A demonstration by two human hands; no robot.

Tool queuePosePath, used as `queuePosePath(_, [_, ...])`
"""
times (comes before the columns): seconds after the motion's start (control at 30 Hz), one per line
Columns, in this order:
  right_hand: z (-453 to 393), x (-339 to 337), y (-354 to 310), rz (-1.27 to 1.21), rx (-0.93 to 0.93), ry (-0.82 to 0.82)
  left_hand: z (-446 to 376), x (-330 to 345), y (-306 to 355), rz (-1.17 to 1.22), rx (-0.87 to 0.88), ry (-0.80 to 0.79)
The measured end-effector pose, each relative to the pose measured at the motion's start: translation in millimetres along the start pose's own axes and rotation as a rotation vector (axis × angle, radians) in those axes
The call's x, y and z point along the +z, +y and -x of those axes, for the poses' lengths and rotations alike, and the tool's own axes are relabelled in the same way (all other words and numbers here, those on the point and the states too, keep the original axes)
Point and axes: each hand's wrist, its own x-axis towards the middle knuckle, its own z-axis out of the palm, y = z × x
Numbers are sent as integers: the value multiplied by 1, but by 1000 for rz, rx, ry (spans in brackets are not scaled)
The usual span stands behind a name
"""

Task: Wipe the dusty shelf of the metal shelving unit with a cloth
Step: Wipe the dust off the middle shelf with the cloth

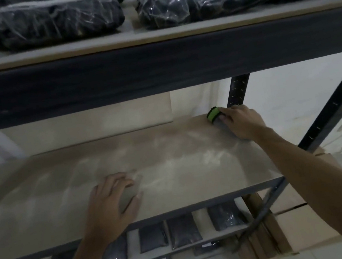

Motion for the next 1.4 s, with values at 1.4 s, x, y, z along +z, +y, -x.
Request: queuePosePath(1.4, [-24,12,-23,-94,-273,-10,-3,1,5,-26,-83,-56])
